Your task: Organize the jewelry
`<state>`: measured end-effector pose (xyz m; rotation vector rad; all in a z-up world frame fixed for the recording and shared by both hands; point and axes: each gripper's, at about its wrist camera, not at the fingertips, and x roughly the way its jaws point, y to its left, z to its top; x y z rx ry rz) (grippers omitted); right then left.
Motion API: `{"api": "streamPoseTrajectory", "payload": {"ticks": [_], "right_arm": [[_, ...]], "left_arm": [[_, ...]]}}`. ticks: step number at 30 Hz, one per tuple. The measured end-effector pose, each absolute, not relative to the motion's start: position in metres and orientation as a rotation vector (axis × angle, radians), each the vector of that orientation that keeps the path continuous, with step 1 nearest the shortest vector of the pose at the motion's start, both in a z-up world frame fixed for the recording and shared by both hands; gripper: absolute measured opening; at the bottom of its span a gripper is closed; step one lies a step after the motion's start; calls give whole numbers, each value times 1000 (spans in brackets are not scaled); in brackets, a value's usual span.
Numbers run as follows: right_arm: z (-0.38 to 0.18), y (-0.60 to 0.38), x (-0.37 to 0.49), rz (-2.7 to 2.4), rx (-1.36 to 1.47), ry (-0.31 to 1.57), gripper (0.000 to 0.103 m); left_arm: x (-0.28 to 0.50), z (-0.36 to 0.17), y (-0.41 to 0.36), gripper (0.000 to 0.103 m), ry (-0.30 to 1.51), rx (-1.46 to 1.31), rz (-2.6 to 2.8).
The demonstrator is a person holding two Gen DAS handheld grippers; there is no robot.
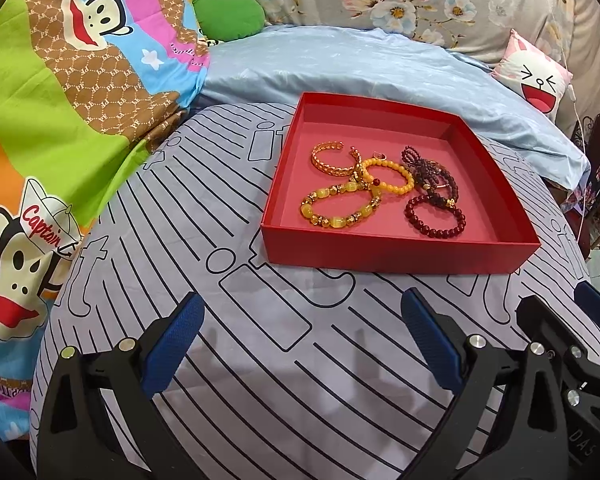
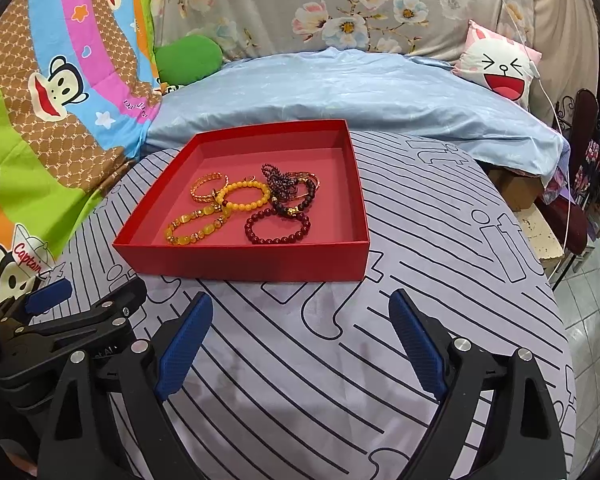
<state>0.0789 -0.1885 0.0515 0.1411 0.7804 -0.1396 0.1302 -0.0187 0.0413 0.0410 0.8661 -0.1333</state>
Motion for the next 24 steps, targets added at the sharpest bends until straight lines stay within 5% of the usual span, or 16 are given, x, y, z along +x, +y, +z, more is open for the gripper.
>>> {"api": "streamPoseTrajectory", "payload": {"ticks": [6,24], "right_arm": [[51,-190,80,-139,153,780,96],[46,-191,83,-139,171,791,96]], "left_arm": [[133,41,-17,94,865,36,-126],[135,38,-20,94,872,49,-114]]}}
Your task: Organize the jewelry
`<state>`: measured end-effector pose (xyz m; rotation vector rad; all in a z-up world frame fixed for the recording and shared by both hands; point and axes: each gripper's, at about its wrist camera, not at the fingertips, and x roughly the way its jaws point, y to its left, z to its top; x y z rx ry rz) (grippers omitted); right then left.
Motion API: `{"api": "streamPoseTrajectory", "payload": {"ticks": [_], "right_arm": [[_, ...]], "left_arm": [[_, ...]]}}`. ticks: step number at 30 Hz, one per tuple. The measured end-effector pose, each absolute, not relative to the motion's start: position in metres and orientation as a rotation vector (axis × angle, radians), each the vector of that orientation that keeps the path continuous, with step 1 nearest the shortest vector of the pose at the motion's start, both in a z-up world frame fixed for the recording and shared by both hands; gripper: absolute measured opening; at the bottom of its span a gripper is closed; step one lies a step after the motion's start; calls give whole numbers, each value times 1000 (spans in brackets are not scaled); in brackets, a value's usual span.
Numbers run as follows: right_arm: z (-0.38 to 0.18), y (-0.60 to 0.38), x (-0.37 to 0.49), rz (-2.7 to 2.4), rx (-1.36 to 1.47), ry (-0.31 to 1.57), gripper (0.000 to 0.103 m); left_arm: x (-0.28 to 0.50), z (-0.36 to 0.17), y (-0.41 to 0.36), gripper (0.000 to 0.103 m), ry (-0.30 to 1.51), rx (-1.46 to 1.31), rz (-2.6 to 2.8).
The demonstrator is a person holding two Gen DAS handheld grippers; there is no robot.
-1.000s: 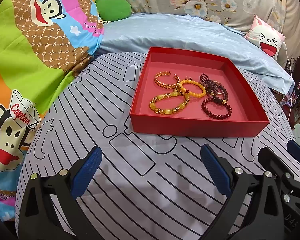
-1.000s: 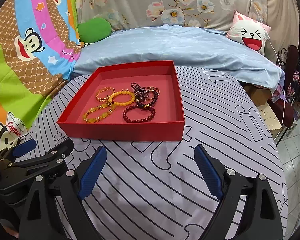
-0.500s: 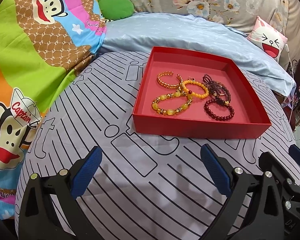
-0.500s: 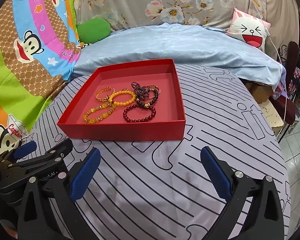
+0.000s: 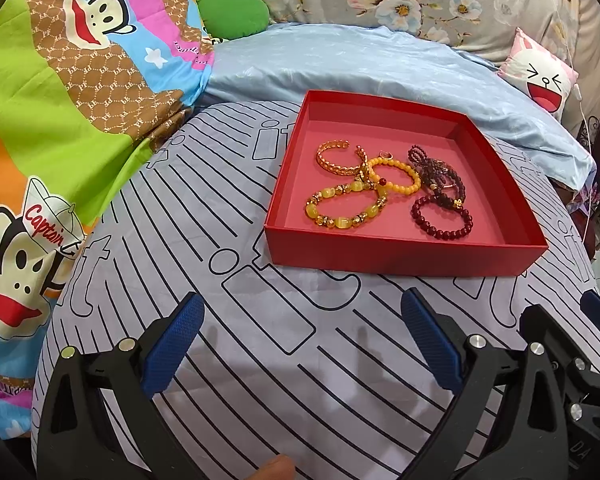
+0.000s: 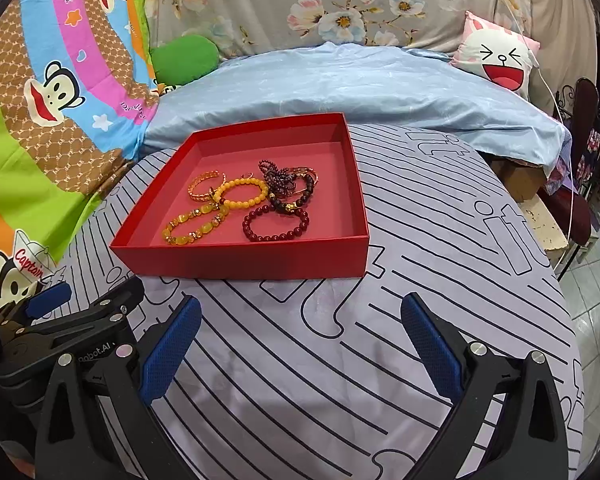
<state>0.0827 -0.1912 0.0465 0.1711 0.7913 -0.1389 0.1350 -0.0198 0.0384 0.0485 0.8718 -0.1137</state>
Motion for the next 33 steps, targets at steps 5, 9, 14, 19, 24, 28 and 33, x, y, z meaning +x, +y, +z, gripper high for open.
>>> {"api": "streamPoseTrajectory", "payload": {"ticks": [5,9,14,19,24,28,33], "right_arm": [[45,-193,83,-127,180,797,96],[44,-193,84,-132,175,794,96],[44,-191,83,-128,172,793,96],[45,-189,82,-127,172,794,96],[45,-190,82,-127,172,794,96],[45,-189,82,-127,173,795,96],[45,-190,82,-127,172,795,96]], "left_arm": [[135,38,-20,94,868,53,-111],[135,37,-21,94,866,60,-107],[137,37,-19,94,868,49,-107],[137,37,-17,94,866,42,-103],[136,37,-17,94,866,45,-101],[136,37,-18,94,864,49,-100],[138,37,-18,94,863,54,-100]]}}
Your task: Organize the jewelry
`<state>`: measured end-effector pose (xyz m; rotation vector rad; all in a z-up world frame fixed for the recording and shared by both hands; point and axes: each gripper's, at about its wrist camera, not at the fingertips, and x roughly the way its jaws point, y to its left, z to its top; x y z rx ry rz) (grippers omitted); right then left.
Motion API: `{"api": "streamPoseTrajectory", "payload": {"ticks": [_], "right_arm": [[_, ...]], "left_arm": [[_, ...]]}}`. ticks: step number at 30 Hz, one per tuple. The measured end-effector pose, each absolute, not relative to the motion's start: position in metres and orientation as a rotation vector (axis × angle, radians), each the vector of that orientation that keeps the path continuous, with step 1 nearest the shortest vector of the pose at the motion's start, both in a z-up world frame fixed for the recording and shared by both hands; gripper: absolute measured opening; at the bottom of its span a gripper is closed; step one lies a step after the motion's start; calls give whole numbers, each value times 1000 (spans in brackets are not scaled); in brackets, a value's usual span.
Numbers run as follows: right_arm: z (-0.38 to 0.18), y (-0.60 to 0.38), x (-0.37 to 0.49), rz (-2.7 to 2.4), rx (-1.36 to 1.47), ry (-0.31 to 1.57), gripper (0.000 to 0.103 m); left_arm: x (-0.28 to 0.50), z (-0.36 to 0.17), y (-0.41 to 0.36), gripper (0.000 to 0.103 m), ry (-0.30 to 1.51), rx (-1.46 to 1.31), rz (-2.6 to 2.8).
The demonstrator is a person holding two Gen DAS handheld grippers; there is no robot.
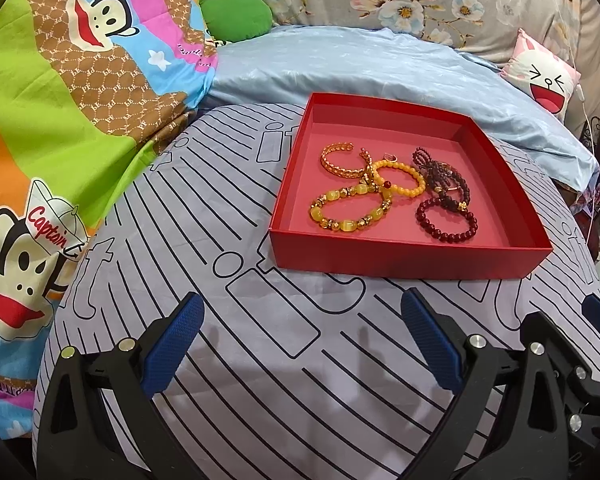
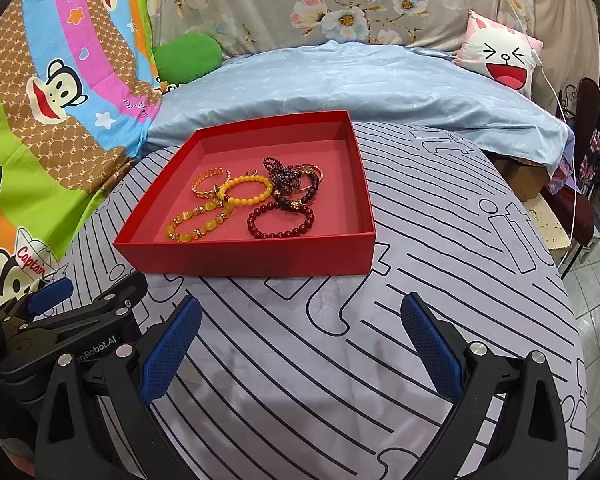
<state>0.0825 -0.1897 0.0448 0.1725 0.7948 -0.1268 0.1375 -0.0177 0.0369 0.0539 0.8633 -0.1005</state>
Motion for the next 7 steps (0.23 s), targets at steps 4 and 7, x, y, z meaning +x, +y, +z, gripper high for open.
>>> {"api": "streamPoseTrajectory", "payload": {"ticks": [4,7], "right_arm": [[45,-189,82,-127,171,794,96],[45,-189,82,-129,172,795,96]], "left_arm": [[137,39,-19,94,850,57,-87],[138,39,-19,94,861,54,-94]]}}
